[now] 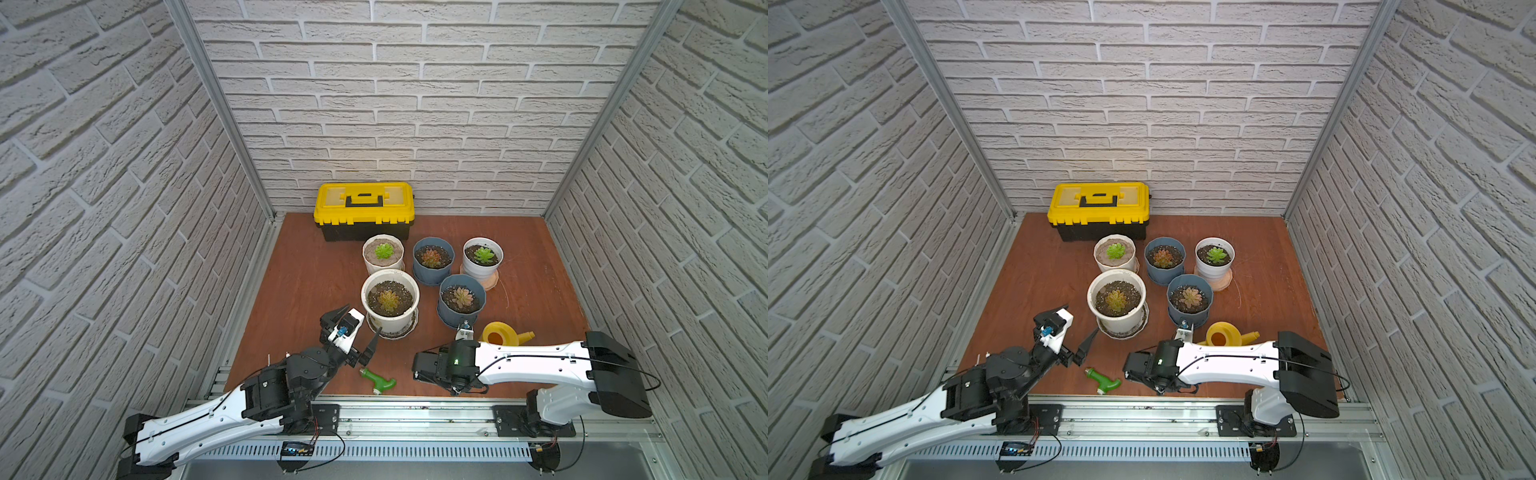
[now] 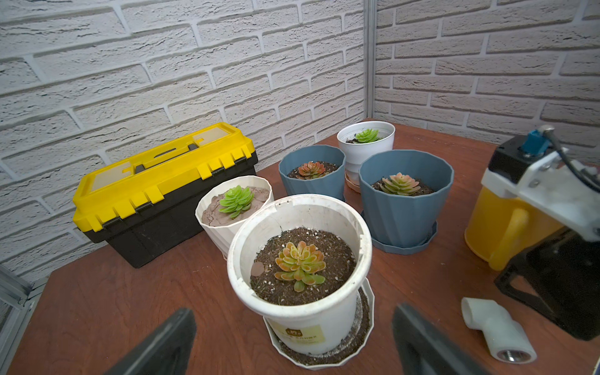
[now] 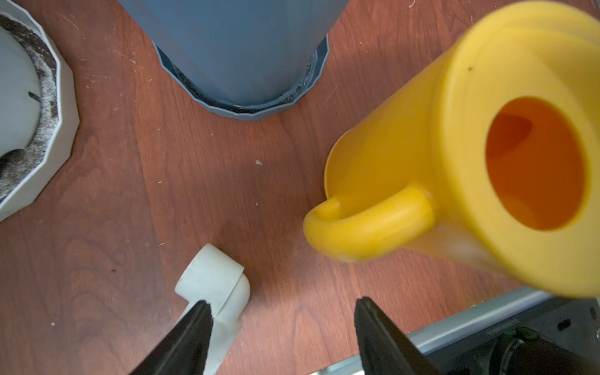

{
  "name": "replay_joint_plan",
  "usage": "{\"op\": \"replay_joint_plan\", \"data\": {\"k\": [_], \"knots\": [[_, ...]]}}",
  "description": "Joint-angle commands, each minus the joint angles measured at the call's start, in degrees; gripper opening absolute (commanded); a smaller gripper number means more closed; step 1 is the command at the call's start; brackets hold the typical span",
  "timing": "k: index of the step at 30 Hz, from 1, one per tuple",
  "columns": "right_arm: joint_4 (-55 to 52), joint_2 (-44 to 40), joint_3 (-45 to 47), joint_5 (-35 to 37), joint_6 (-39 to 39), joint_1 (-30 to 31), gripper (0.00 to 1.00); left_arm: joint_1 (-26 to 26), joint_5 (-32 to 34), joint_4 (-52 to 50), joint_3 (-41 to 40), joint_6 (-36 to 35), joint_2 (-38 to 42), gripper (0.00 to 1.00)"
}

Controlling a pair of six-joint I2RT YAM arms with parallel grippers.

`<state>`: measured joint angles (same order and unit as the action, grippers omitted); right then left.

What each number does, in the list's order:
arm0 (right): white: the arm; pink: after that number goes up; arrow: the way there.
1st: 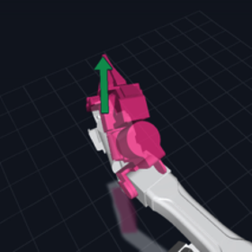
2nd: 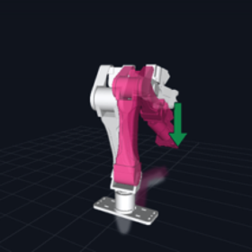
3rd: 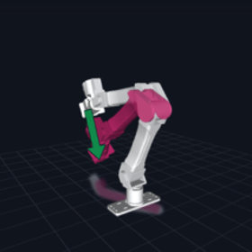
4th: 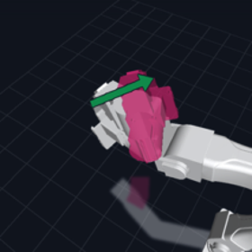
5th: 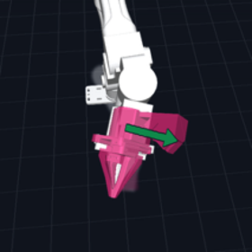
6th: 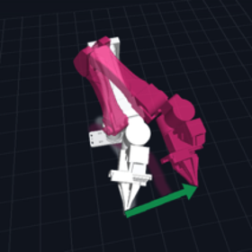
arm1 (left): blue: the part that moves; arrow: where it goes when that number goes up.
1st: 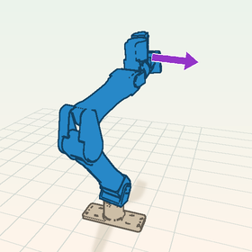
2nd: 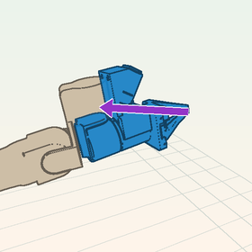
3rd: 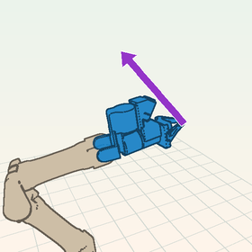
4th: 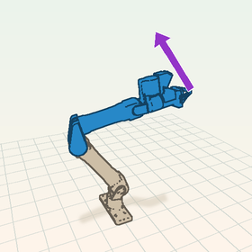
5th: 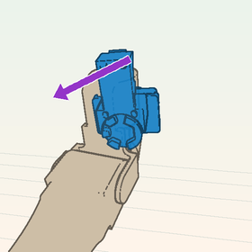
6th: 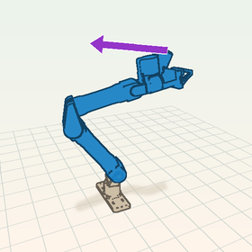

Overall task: Water the succulent around the soil edge
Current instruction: Pick up the watering can from the center of the board.

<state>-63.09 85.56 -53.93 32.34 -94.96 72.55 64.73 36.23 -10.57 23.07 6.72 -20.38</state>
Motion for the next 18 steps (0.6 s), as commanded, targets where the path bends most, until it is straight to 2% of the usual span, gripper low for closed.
{"op": "replay_joint_plan", "data": {"k": [1, 9, 18], "knots": [[1.6, 0.9, 2.1, -7.5, -37.7, -1.9, 0.74, 0.3, -0.2, 0.7, -0.5, 0.7, 0.4, 0.98], [-3.6, -0.9, 2.6, -3.4, -37.3, -4.3, 0.73, 0.3, -0.3, 1.0, -0.6, 0.8, -0.1, 0.98], [-6.6, -8.8, 7.7, 1.1, -35.5, -8.7, 0.72, 0.3, -0.4, 1.5, -0.5, 0.5, -1.6, 0.98]]}}
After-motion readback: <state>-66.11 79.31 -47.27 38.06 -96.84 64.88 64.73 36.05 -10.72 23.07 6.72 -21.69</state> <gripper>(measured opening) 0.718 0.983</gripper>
